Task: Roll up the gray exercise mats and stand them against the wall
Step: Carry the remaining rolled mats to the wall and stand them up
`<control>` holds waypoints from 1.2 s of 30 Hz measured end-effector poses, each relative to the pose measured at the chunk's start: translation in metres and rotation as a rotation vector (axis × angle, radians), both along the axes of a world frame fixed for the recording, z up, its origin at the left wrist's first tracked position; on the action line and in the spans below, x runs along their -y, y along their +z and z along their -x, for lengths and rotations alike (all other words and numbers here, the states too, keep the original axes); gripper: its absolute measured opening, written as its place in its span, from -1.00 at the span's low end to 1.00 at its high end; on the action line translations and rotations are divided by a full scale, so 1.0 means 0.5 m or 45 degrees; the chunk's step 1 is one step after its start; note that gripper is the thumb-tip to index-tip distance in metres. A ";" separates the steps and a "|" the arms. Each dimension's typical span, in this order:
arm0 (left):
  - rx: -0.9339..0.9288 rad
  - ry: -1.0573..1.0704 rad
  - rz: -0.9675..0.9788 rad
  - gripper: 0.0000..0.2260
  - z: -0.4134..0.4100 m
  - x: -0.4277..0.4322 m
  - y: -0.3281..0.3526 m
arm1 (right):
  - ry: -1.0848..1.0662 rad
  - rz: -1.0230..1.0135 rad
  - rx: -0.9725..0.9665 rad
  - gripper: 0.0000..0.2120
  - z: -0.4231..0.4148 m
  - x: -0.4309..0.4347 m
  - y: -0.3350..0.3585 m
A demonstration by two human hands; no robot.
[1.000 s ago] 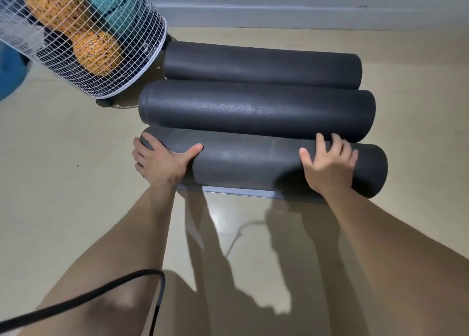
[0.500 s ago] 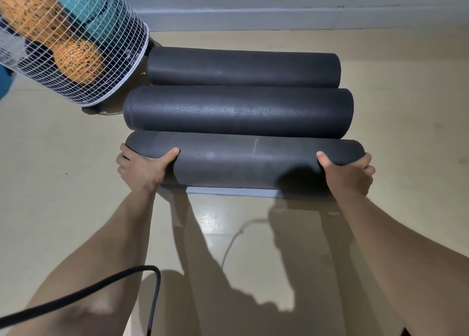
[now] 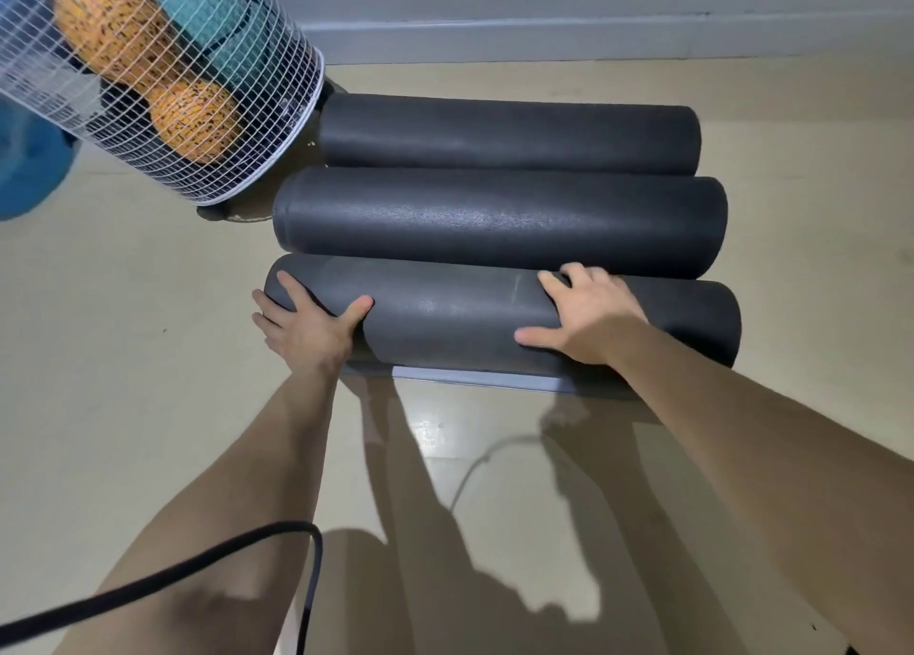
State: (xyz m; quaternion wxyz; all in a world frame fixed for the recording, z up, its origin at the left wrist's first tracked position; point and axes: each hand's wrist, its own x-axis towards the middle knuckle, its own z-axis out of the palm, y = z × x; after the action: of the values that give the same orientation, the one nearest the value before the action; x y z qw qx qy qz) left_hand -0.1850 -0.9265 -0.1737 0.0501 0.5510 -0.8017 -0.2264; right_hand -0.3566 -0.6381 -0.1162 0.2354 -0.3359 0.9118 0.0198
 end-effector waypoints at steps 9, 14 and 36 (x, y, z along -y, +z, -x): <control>-0.174 0.571 -0.643 0.03 -0.037 -0.122 0.006 | 0.042 -0.031 0.077 0.04 -0.005 0.090 -0.005; -0.422 0.756 -1.276 0.25 -0.088 -0.234 -0.026 | 0.002 -0.099 0.332 -0.05 -0.075 0.100 -0.015; -0.517 0.188 -0.981 -0.10 -0.056 -0.218 0.444 | -0.956 0.870 1.155 -0.27 -0.235 0.022 0.342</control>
State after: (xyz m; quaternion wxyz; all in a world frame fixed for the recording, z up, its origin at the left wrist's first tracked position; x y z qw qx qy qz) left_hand -0.1568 -0.8176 0.0485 0.0136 0.5297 -0.5909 -0.6083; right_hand -0.2393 -0.6490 0.0547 0.4662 -0.0272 0.7327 -0.4951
